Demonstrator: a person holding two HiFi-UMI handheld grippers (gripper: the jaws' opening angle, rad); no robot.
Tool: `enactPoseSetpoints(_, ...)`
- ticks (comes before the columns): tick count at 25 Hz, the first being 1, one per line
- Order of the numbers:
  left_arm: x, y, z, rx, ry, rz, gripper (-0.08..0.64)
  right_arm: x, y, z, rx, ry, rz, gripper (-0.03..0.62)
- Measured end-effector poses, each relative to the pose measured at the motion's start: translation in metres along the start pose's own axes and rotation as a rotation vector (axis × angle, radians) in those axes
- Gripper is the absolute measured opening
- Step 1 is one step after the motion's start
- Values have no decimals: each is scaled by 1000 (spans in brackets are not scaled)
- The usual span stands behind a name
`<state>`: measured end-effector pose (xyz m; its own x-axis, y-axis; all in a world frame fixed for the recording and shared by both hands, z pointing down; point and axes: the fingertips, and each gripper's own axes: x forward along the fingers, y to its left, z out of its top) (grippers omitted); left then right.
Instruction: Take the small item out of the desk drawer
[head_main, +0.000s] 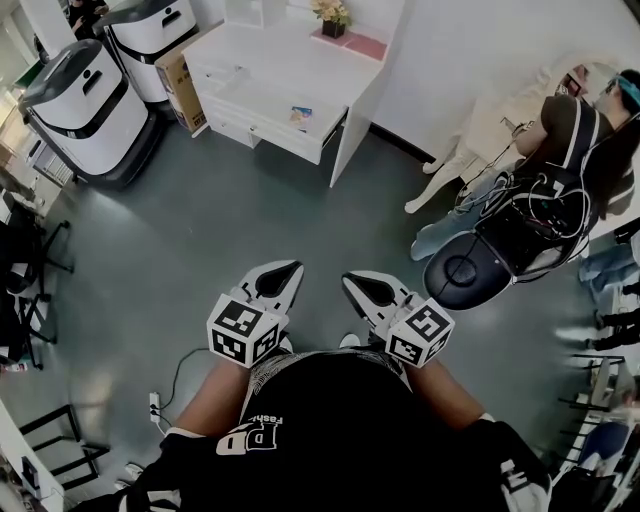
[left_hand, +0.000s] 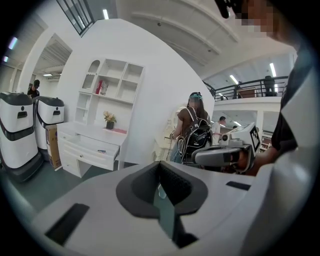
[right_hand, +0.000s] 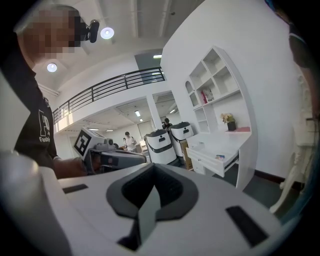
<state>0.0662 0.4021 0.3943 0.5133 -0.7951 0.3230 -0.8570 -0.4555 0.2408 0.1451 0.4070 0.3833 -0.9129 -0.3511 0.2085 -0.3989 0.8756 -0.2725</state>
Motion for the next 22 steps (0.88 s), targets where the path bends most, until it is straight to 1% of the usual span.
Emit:
enactPoseSetpoints(3, -10, 8, -4, -3, 8, -5, 15, 11, 9, -5, -48, 23, -20, 9)
enactPoseSetpoints(5, -17, 19, -4, -5, 7, 0, 15, 21, 14, -4, -59, 22, -26, 9)
enactPoseSetpoints(10, -39, 42, -5, -4, -1, 3, 15, 45, 27, -4, -47, 6, -38, 9)
enactPoseSetpoints(14, -59, 59, -10, -5, 6, -6, 15, 65, 38, -8, 6, -5, -59, 9)
enactPoseSetpoints(18, -71, 71, -15, -5, 17, -20, 15, 74, 47, -12, 14, -3, -87, 9)
enactPoseSetpoints(22, -74, 82, -19, -24, 25, -20, 15, 80, 47, -14, 36, 2, -105, 9)
